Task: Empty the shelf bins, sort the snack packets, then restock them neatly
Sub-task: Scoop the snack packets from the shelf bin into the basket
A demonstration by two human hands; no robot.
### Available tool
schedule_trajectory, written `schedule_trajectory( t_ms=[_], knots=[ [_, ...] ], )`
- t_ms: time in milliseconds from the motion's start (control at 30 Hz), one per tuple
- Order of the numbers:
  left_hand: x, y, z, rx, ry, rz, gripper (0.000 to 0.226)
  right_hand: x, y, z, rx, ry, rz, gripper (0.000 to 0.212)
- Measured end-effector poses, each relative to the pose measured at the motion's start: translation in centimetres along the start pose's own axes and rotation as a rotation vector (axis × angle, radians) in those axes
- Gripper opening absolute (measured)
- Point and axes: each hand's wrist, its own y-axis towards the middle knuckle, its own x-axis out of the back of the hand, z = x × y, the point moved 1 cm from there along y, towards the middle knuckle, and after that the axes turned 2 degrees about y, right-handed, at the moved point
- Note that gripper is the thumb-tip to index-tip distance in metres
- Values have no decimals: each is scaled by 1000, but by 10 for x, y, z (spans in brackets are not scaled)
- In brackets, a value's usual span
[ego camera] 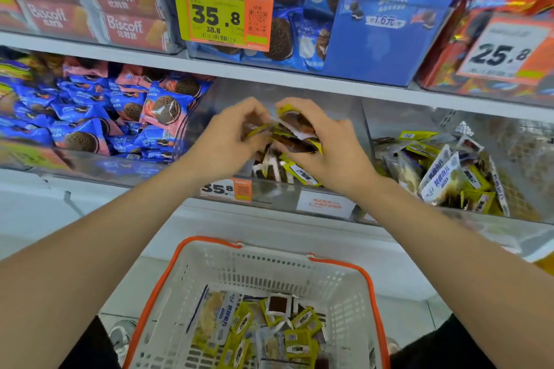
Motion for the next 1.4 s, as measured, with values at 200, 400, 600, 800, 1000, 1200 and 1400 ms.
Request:
schedule_trajectory(
  t_ms=[200, 400, 600, 800, 1000, 1200, 1400],
  knots=[
    [17, -32, -28, 171, -208, 311, 30, 11, -36, 55, 64, 144, -100, 56],
    [11, -59, -4, 322, 189, 899, 34, -17, -77, 34, -127, -66, 554, 65],
    [10, -48, -20, 279, 338, 600, 13, -11, -82, 36, -219, -187, 871, 68],
    [-33, -12, -13, 72, 462, 192, 14, 21, -13, -10, -398, -207, 90, 23],
    [-57, 53, 16, 155, 518, 433, 55, 21, 25, -49, -523, -472, 911, 107],
    [-72, 69, 51, 163, 668, 712, 114, -17, 20, -75, -500, -732, 1017, 107],
    [-68, 79, 65, 142, 847, 718, 119, -30, 30, -93, -569, -403, 756, 87]
  ],
)
